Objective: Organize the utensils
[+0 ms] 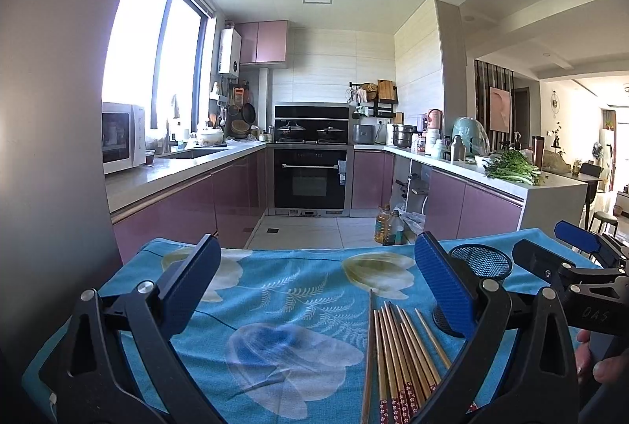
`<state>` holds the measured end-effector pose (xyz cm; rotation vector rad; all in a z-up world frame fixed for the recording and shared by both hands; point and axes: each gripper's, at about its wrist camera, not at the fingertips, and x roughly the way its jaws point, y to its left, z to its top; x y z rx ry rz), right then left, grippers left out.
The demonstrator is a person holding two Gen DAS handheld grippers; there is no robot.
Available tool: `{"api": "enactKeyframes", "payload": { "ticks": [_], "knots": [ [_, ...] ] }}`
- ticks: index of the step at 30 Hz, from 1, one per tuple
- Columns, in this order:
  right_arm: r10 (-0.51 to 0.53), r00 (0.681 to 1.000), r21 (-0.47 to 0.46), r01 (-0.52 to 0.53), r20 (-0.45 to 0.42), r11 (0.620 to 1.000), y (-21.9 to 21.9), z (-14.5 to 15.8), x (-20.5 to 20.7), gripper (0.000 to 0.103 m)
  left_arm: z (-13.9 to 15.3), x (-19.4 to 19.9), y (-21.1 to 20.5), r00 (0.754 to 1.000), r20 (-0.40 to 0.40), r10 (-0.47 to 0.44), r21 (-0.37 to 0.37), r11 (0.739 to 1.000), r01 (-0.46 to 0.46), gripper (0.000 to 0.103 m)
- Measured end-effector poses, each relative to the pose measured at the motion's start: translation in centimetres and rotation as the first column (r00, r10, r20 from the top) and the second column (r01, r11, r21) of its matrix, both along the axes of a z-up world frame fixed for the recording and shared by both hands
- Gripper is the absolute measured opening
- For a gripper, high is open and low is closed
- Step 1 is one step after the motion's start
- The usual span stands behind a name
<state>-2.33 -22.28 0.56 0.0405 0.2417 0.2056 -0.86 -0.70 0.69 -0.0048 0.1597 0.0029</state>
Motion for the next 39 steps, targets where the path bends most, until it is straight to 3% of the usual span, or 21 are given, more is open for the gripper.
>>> {"api": "enactKeyframes", "payload": {
  "ticks": [39],
  "knots": [
    [0.003, 1.000, 0.017, -0.003, -0.010, 1.000, -0.12, -0.11, 0.38, 0.096, -0.17, 0.25, 0.33, 1.000, 0.003, -0.002, -0.005, 1.000, 0.002, 0.097]
  ]
}}
